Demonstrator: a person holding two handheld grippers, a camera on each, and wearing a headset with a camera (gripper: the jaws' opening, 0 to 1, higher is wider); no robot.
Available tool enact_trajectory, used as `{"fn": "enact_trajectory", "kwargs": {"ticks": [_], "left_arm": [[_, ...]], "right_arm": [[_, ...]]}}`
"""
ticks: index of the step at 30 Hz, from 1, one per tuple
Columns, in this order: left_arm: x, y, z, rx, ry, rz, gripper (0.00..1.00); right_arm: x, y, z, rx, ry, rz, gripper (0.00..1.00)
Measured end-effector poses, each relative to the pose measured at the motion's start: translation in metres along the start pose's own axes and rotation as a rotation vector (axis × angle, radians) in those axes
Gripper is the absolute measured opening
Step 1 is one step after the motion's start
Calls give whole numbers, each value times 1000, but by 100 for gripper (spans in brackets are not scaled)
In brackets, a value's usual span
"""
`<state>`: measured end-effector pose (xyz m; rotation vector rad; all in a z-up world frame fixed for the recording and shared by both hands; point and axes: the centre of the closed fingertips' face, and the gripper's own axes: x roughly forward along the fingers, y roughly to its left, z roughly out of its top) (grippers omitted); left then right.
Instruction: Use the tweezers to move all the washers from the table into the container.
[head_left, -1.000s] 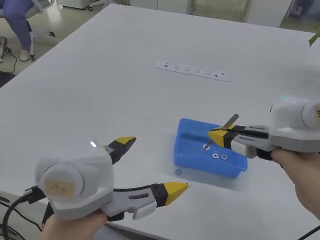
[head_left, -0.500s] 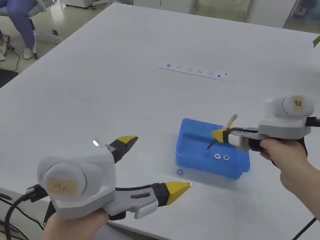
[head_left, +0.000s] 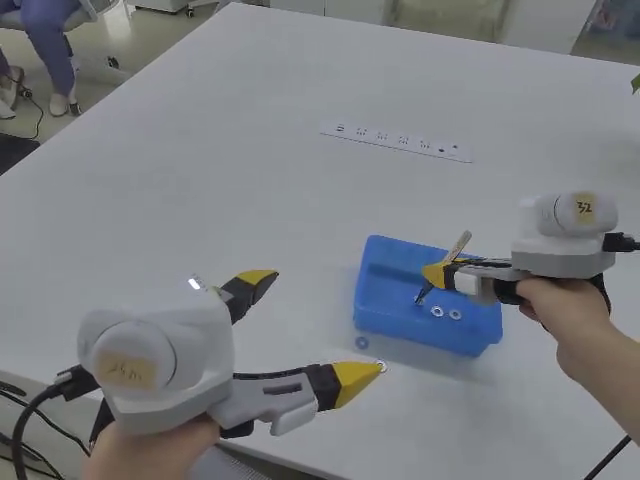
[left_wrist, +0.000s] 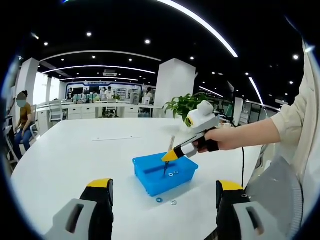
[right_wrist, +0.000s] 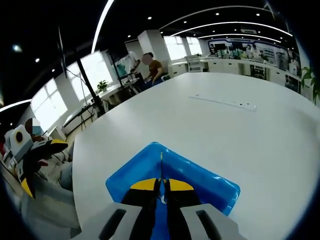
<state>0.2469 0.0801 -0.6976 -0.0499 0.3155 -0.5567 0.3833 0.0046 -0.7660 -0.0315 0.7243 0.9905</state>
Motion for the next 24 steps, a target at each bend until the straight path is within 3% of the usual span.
{"fn": "enact_trajectory", "kwargs": {"ticks": [15,24], "left_arm": [[0,-2,-1,2,5,-3,86],[0,-2,-1,6,9,-6,86]], "right_arm": [[-1,1,-4,-14,13,-11,3],[-20,21,9,-14,-75,27,3]]}}
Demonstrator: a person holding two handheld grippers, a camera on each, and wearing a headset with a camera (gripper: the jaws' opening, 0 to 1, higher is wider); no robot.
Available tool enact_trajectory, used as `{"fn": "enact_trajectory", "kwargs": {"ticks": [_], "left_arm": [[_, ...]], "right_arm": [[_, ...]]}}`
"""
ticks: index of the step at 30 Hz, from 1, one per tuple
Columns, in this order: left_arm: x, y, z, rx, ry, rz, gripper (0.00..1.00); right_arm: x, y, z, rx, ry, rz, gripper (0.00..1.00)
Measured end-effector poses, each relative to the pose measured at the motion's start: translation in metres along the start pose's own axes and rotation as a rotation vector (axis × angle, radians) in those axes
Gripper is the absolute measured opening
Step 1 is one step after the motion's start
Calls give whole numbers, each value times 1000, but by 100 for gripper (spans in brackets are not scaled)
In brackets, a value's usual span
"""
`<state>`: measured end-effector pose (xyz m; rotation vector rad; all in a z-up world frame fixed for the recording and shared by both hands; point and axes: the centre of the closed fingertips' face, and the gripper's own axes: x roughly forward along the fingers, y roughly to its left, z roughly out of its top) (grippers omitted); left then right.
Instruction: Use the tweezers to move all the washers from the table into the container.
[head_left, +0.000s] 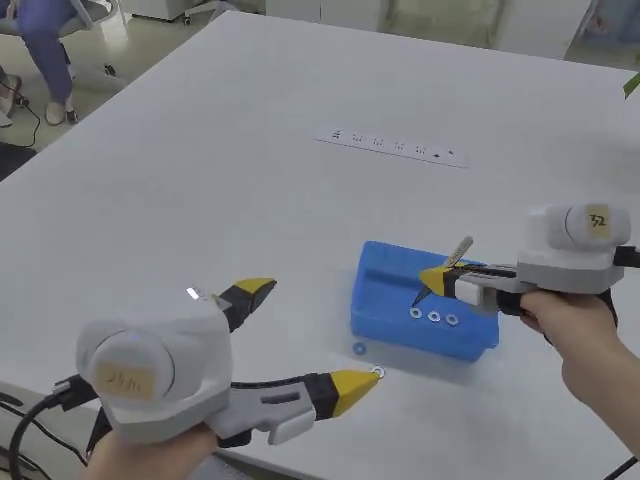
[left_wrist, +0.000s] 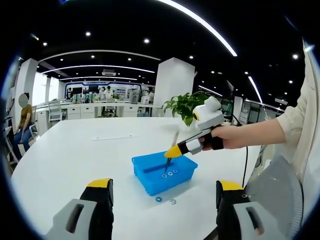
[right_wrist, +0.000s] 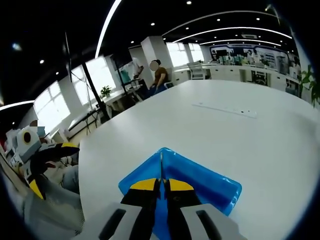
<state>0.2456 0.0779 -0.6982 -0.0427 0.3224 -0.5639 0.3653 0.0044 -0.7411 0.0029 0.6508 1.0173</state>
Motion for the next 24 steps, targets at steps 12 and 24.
{"fn": "enact_trajectory", "kwargs": {"ticks": [12,24], "left_arm": [[1,-1,-1,4,5,-3,86],[1,0,-1,10,7,-1,85]], "right_arm": [[-18,44,6,7,-104,66,3],[5,64,-43,7,26,140,3]]}}
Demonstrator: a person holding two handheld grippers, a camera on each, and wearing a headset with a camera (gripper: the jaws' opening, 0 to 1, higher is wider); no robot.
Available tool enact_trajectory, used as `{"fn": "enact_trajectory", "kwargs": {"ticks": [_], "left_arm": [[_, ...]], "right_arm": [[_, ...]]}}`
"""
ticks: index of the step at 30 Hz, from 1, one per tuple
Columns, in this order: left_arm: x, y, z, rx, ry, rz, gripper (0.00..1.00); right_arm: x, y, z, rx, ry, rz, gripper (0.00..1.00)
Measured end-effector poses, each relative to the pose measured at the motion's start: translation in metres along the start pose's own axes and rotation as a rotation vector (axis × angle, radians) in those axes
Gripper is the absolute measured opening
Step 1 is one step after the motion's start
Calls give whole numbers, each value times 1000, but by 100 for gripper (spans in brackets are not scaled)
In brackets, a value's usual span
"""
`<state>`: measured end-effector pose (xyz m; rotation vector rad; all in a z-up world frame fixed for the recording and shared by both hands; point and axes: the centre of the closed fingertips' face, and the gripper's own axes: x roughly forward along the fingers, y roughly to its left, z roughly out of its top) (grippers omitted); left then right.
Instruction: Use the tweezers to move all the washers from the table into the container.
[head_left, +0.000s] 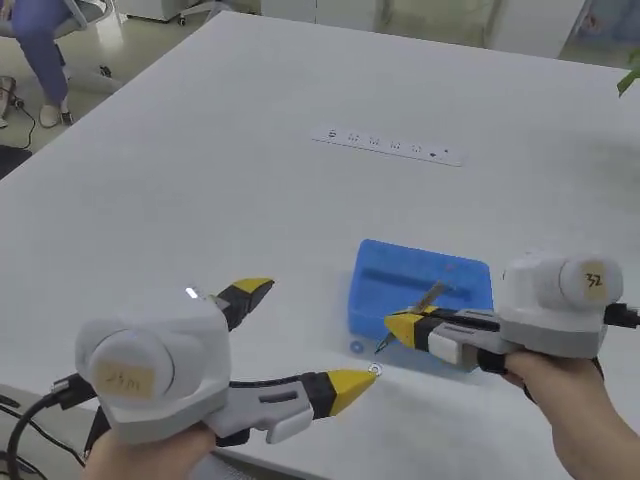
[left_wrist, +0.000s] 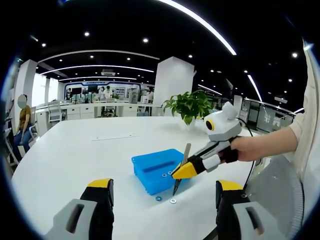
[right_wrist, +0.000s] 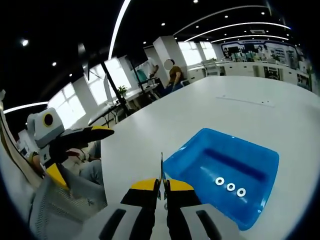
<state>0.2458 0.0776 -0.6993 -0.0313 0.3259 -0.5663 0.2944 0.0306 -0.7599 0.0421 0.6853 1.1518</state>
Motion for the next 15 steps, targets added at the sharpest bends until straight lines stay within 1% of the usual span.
{"fn": "enact_trajectory", "kwargs": {"ticks": [3,5,7,10,13,15], "left_arm": [[0,0,0,0,1,1,85],[0,1,0,0,0,1,85],[0,1,0,-1,0,2,85],[0,1,0,0,2,2,85],[0,1,-1,1,4,3,85],[0,1,-1,1,4,2,85]], "right_arm": [[3,-2,-7,-17,26,-2,3],[6,-3,-10,-47,47,-7,3],[9,-4,-13,-62,64,-8,3],[12,-3,-15,-68,74,-2,3],[13,-5,-18,-114,100,-16,3],[13,-4,-18,-119,102,-14,3]]}}
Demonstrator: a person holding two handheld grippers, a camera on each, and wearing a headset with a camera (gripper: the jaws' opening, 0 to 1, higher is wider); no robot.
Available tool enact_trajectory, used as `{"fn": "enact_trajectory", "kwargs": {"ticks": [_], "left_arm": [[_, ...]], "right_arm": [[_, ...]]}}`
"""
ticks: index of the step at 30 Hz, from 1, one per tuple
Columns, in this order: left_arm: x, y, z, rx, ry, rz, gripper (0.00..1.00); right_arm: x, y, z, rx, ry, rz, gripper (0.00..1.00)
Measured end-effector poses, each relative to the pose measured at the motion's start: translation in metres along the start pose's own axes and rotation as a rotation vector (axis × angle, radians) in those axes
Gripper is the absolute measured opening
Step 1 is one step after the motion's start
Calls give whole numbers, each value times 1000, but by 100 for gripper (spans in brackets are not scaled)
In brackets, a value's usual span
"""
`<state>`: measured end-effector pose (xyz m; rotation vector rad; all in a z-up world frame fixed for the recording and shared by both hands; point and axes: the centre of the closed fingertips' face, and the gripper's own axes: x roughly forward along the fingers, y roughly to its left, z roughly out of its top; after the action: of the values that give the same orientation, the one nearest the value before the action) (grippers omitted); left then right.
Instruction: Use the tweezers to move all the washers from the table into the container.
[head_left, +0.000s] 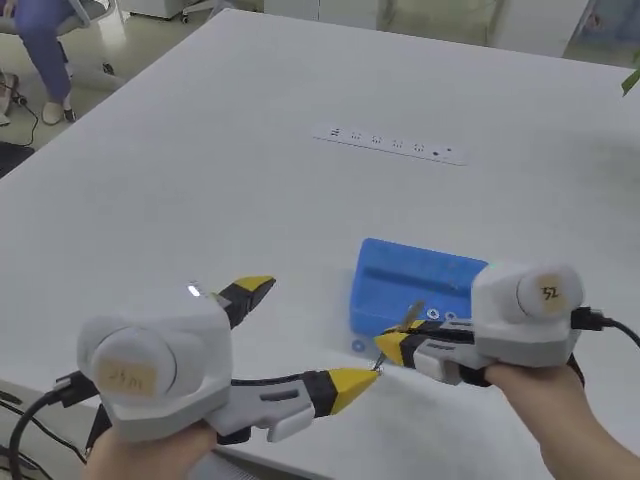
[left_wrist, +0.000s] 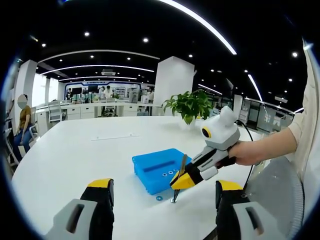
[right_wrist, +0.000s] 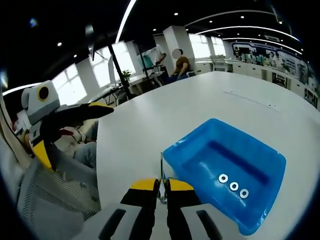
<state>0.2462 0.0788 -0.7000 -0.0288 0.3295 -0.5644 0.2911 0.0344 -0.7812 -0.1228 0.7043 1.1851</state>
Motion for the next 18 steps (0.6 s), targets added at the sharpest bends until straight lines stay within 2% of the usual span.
{"fn": "enact_trajectory", "kwargs": {"ticks": [7,10,11,14,18], "left_arm": [[0,0,0,2,2,1,85],[0,0,0,1,2,1,85],[0,0,0,1,2,0,85],[0,0,0,2,2,0,85],[-1,0,0,1,0,1,85]], "right_arm": [[2,3,-2,-32,15,6,3],[3,7,-3,-117,35,11,3],[3,9,-3,-172,43,16,3],[4,14,-5,-269,62,23,3],[5,15,-5,-259,56,22,2]]}}
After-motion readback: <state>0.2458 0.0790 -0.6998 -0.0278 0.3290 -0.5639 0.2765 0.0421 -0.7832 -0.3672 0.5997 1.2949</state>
